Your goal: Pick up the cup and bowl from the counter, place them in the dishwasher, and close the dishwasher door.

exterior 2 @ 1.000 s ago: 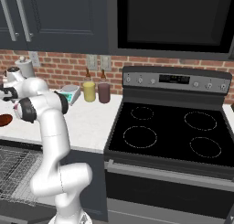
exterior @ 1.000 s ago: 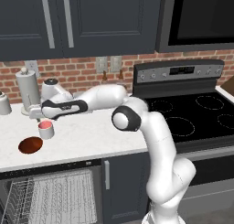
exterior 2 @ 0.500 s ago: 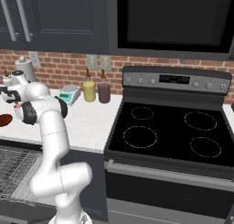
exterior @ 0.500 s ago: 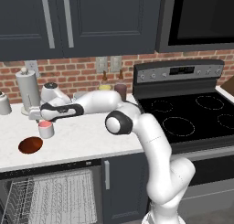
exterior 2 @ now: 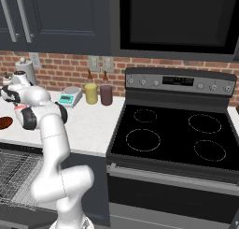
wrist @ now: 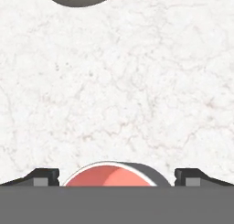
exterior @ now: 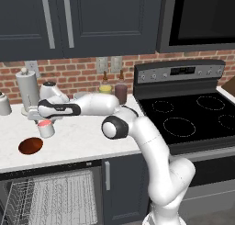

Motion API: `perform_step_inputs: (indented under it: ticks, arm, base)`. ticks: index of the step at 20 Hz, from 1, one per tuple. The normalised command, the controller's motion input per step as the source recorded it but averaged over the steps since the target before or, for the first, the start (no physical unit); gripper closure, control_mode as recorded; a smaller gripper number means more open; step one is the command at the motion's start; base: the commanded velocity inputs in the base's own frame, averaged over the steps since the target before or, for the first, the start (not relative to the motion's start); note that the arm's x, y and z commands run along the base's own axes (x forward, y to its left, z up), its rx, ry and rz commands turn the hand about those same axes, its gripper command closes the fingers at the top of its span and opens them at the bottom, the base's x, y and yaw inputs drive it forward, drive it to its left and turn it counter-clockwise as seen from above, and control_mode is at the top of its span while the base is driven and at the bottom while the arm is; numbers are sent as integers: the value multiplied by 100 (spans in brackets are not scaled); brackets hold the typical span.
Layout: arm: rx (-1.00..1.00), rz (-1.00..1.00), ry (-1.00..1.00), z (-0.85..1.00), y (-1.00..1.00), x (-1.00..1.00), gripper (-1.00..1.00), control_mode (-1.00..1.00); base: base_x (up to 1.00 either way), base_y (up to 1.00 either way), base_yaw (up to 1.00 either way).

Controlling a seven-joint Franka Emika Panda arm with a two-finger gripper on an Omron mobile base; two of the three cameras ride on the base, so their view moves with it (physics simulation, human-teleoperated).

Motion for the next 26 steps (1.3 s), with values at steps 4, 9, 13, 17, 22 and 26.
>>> perform_step_inputs:
  ticks: [4,9,13,17,22,26]
  arm:
    - [0,0,0,-1,1,-22,-100,-100]
    - [0,-5,0,0,-6,-16,-100,-100]
    - [0,-3,-4,0,-14,-15,-100,-100]
    - [0,-6,-4,0,-37,-10,-100,-100]
    - [0,-9,-3,0,-51,-2,-100,-100]
    - [1,-6,0,-2,-32,-12,-100,-100]
  base:
    - [0,0,0]
    - [0,0,0]
    - [0,0,0]
    - [0,0,0]
    - [0,0,0]
    - [0,0,0]
